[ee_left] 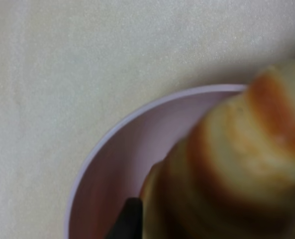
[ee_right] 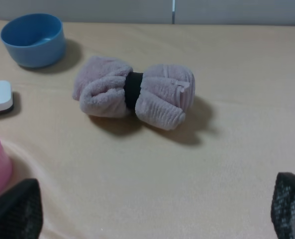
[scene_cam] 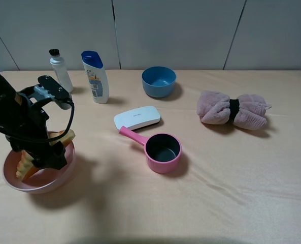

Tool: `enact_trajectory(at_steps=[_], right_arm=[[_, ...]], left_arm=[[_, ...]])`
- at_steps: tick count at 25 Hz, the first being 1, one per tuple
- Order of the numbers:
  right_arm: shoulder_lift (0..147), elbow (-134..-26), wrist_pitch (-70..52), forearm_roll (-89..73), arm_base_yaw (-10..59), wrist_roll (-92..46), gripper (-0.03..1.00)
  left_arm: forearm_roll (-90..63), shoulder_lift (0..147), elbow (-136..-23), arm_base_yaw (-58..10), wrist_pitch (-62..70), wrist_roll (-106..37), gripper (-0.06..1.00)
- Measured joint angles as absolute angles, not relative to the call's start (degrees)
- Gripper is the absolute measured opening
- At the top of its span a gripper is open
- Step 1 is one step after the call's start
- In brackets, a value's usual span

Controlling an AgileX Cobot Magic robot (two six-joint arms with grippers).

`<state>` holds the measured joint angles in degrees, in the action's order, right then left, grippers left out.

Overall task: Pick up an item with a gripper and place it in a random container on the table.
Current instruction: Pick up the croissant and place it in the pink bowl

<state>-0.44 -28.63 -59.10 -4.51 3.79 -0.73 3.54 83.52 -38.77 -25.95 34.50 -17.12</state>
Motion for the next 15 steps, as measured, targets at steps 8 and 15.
enact_trajectory(at_steps=[8, 15], right_arm=[[-0.4, -28.6, -59.1, -4.5, 3.8, -0.7, 0.69], [-0.4, -28.6, -59.1, -4.5, 3.8, -0.7, 0.69]], left_arm=[[3.4, 83.3, -41.3, -25.9, 36.7, -14.9, 0.94], [1.7, 76.6, -44.9, -25.9, 40.5, -14.6, 0.94]])
